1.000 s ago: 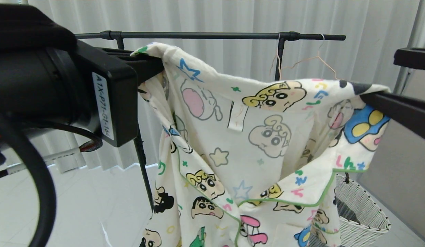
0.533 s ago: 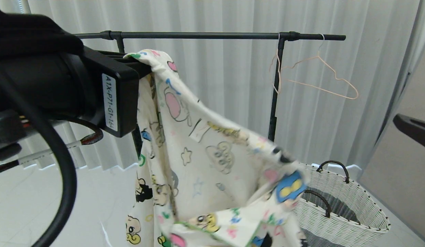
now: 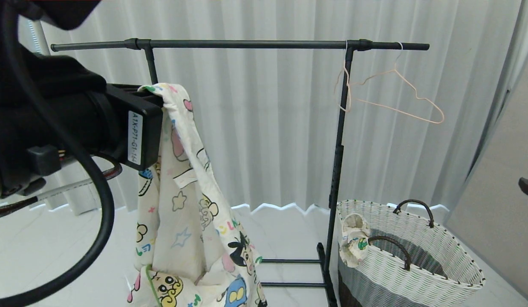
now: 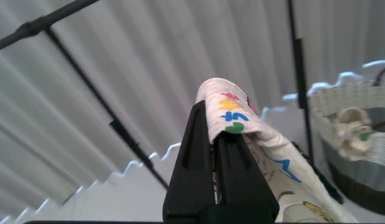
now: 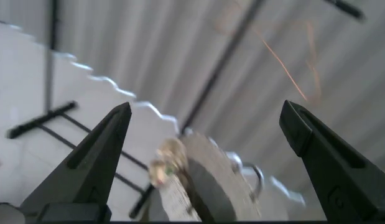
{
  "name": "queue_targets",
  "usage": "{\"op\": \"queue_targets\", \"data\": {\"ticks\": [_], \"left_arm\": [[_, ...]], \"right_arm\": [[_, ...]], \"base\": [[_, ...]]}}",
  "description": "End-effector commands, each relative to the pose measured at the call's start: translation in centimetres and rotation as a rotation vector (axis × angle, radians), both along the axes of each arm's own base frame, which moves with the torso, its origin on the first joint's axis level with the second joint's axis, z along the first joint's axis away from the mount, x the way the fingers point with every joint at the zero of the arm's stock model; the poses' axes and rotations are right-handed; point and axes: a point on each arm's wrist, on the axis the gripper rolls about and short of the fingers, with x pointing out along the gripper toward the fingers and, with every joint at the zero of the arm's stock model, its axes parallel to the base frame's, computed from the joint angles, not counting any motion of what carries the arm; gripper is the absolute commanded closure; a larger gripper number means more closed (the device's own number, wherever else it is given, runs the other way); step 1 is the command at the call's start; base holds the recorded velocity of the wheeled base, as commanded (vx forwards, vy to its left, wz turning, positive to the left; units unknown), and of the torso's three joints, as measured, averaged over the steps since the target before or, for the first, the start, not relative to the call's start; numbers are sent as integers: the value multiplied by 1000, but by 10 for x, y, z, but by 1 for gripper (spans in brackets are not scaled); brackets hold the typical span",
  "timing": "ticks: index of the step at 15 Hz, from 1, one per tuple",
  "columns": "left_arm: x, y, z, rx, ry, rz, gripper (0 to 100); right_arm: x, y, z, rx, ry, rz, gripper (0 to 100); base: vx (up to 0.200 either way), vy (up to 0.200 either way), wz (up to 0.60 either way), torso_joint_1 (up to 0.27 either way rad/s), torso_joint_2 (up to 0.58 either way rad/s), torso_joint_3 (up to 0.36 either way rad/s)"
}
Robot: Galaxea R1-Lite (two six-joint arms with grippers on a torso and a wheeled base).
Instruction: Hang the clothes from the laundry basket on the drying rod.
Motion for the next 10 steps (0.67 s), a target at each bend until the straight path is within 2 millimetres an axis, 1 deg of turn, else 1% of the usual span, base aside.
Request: {"op": "queue_targets", "data": {"ticks": [1, 2, 3, 5, 7, 9, 10], "left_arm": [[0, 22, -7, 6, 6, 76, 100], [-2, 39, -16, 16, 16, 138, 100], [-7, 52, -18, 7, 10, 170, 100], [-14, 70, -18, -23, -5, 176, 100], [-17, 89, -23, -30, -4, 211, 100], [-21, 105, -31, -32, 2, 264, 100], [-24, 109, -35, -37, 7, 260, 100]], "right_arm": [[6, -20, -9, 2, 89, -201, 0], [9, -24, -11, -31, 102, -247, 0], [15, -26, -13, -56, 116, -294, 0], [30, -31, -17, -67, 165, -390, 0], [46, -36, -22, -81, 220, -463, 0], [55, -36, -26, -90, 251, -471, 0], [58, -36, -26, -90, 254, -471, 0]], "base": [[0, 0, 0, 0, 0, 0], [0, 0, 0, 0, 0, 0], [0, 0, 0, 0, 0, 0], [0, 0, 0, 0, 0, 0], [0, 0, 0, 0, 0, 0], [0, 0, 0, 0, 0, 0], [0, 0, 0, 0, 0, 0]]}}
